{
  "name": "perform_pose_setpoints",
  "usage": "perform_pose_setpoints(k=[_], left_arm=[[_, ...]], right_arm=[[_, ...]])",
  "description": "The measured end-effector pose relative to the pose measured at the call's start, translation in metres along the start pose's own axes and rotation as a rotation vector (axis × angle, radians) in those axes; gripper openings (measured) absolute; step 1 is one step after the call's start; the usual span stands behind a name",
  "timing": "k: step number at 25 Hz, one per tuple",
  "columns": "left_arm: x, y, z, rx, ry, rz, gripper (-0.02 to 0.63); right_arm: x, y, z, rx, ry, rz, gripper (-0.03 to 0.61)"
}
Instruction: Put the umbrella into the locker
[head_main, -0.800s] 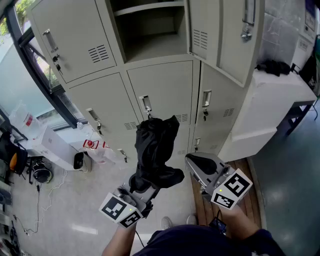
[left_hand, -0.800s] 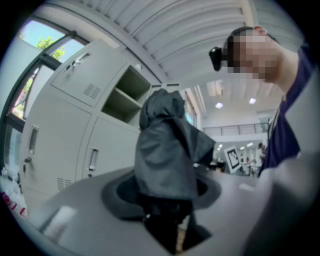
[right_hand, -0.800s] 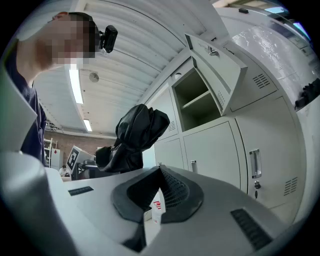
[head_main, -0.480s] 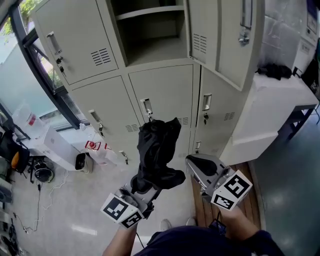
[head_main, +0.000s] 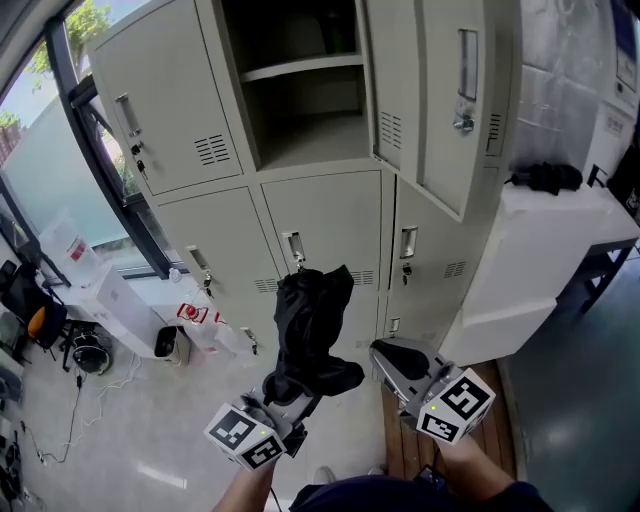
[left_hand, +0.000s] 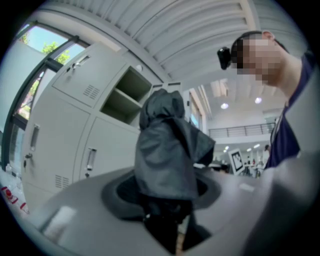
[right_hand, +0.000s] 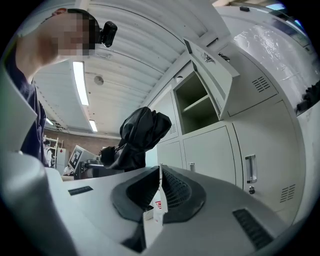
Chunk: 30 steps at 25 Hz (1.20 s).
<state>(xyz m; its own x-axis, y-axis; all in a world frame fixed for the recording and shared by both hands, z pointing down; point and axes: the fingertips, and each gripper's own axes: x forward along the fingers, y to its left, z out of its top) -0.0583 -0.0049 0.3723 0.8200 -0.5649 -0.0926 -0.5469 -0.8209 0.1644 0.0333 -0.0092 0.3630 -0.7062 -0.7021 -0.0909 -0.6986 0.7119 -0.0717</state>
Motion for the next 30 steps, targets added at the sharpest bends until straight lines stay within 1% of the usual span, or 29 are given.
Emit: perform_pose_setpoints(k=[7,12,15,19,23,30], left_arm=[[0.001,-0.015,-0.001,-0.003,-0.013,0.053,0.199],[-0.003,-0.011,0.004,-0.001,-0.028,0.084,0.199],[-0.002,-0.005,0.007,0.007,-0.032,0.089,0.199],[0.006,0.011,0.011,0.027,-0.030,0.075,0.199],[0.021,0.038,0.018,0.056,-0.033,0.049,0.199],[0.051,0.099,0.059,0.125,-0.059,-0.033,0.199]], right_arm=[[-0.019,-0.004,0.001,0.006,-0.008,0.043,0.008],[-0.021,-0.002,0.000,0.015,-0.013,0.065,0.008],[-0.018,-0.005,-0.002,0.021,-0.010,0.066,0.008],[-0.009,-0.013,-0.007,0.018,0.003,0.051,0.008],[0.007,-0.027,-0.009,-0.006,0.012,0.026,0.008],[0.067,-0.045,0.022,-0.117,-0.046,-0.021,0.008]])
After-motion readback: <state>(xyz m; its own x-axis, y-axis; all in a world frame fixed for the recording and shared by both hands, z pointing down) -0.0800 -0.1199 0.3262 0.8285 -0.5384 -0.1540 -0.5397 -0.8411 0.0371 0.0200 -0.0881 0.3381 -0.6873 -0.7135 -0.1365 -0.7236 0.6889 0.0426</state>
